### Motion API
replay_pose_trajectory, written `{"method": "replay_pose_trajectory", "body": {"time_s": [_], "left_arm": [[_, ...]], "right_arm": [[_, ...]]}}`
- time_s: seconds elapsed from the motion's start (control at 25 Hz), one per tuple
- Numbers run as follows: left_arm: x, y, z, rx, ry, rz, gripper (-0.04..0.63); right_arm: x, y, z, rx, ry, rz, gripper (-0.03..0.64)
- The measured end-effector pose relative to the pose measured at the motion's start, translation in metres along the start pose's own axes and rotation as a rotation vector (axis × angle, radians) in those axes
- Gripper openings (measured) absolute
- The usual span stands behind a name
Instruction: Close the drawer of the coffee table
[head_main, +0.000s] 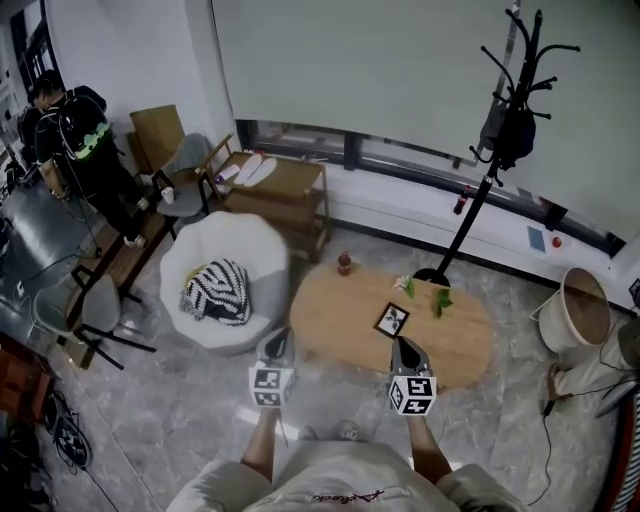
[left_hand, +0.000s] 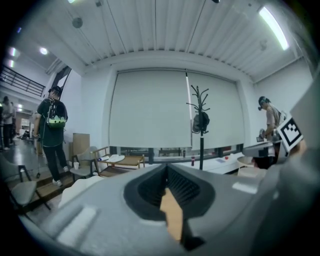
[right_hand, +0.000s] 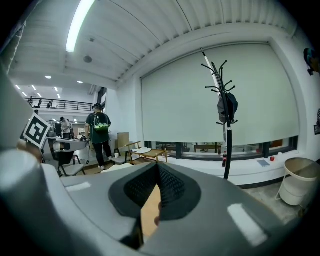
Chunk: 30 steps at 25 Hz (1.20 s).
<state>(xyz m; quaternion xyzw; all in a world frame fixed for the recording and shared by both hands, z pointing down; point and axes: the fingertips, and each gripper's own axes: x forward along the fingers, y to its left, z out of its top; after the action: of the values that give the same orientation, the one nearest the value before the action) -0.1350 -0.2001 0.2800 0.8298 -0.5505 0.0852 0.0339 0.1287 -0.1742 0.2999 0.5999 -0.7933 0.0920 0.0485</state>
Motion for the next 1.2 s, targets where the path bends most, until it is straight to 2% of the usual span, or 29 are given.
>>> {"method": "replay_pose_trajectory", "body": {"time_s": [0.32, 1.2], "left_arm": [[-0.012, -0.008, -0.001, 0.013, 0.011, 0.01, 0.003], [-0.014, -0.022, -0.005, 0.024, 0.022, 0.019, 0.003]], "right_arm": [[-0.012, -0.013, 0.006, -0.015, -0.007, -0.012, 0.005], [-0.011, -0.016, 0.009, -0.023, -0.018, 0.023, 0.005]]}}
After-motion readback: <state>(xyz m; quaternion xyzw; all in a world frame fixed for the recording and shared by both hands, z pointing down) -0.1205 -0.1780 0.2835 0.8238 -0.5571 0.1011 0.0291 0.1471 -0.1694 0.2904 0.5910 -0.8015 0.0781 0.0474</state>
